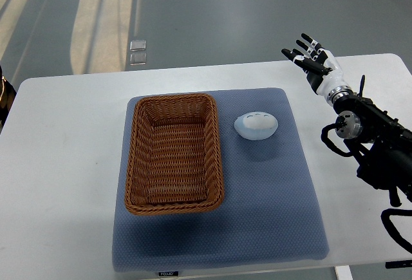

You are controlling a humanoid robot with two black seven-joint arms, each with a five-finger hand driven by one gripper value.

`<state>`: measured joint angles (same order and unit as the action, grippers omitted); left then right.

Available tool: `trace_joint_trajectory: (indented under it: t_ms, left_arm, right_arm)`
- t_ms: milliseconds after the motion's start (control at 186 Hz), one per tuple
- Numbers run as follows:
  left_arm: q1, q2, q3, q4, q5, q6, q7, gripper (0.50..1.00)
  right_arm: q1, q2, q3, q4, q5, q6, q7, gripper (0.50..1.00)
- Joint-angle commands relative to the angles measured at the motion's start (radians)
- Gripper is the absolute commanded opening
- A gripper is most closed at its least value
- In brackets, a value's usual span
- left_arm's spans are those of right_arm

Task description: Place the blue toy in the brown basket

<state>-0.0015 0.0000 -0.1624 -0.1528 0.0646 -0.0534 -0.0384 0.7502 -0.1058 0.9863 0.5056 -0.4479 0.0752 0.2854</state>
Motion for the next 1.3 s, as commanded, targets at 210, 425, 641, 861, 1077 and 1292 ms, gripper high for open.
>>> trace_joint_trajectory:
  t_ms: [210,425,641,861,1077,1292]
  left_arm:
    - [0.0,0.0,0.0,0.009,0.0,0.003,0.002,1.0]
    - [0.0,0.0,0.001,0.01,0.0,0.003,0.002,1.0]
    - [0.0,0.0,0.001,0.01,0.0,0.003,0.002,1.0]
    - [0.0,0.0,0.0,0.01,0.0,0.003,0.002,1.0]
    - [0.0,0.0,0.001,0.01,0.0,0.004,0.002,1.0]
    - [0.0,0.0,0.0,0.01,0.0,0.003,0.002,1.0]
  right_arm:
    - [0.001,-0.002,0.002,0.001,0.0,0.0,0.0,0.911]
    - [0.005,-0.002,0.002,0.001,0.0,0.0,0.0,0.911]
    - [0.005,-0.005,0.002,0.001,0.003,0.001,0.0,0.911]
    - [0.006,-0.005,0.003,0.001,0.003,-0.003,0.0,0.911]
    - [0.008,-0.005,0.003,-0.001,0.003,-0.005,0.0,0.911]
    - [0.008,-0.009,0.003,-0.001,0.003,-0.006,-0.002,0.911]
